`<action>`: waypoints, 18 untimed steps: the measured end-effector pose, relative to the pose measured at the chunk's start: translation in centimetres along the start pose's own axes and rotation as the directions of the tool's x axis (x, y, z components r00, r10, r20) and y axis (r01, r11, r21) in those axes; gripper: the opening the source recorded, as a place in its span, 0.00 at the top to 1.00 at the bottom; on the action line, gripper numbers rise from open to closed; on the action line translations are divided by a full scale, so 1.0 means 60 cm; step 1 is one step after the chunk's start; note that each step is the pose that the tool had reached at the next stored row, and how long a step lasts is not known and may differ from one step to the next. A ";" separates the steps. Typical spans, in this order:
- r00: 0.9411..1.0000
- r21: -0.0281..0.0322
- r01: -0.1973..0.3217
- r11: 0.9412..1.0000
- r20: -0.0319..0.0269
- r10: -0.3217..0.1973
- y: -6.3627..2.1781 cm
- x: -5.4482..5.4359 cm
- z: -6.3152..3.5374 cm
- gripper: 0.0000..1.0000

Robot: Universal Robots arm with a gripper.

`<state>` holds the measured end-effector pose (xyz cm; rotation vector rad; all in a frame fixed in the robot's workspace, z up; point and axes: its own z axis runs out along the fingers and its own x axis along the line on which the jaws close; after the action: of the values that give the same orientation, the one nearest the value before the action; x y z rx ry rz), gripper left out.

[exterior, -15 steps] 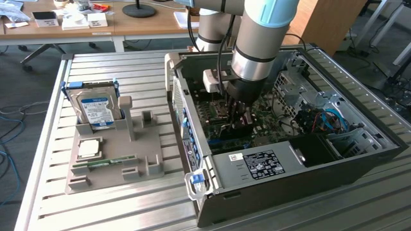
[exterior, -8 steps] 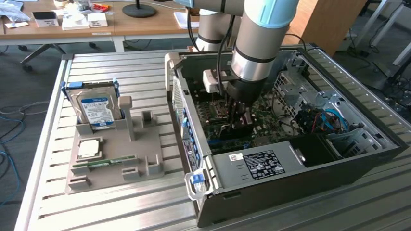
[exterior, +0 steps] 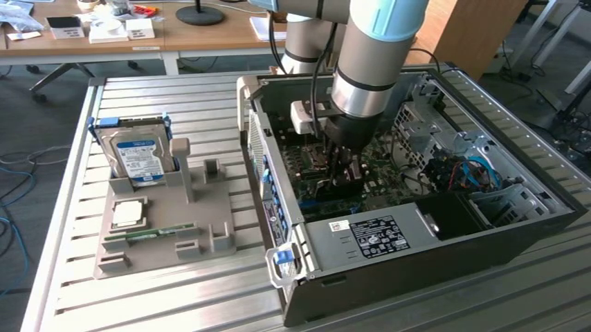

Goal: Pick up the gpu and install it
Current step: 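Insert the gpu into the slot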

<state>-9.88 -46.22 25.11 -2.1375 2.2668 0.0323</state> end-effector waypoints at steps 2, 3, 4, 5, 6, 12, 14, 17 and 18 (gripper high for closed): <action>1.000 0.000 0.000 1.000 0.000 0.000 0.000 0.000 0.000 0.74; 1.000 0.000 0.000 1.000 0.000 0.000 0.000 0.000 0.000 0.74; 1.000 0.000 0.000 1.000 0.000 0.000 0.000 0.000 0.001 0.74; 1.000 0.000 0.000 1.000 0.000 0.000 0.000 0.000 0.001 0.74; 1.000 0.000 0.000 1.000 0.000 0.000 0.000 0.000 0.001 0.74; 1.000 0.000 0.000 1.000 0.000 0.000 0.000 0.000 0.001 0.74; 1.000 0.000 0.000 1.000 0.000 0.000 0.000 0.000 0.001 0.74; 1.000 0.000 0.000 1.000 0.000 0.000 0.000 0.000 0.002 0.74; 1.000 0.000 0.000 1.000 0.000 0.000 0.000 0.000 0.002 0.74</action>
<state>-9.90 -46.22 25.01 -2.1372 2.2672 0.0323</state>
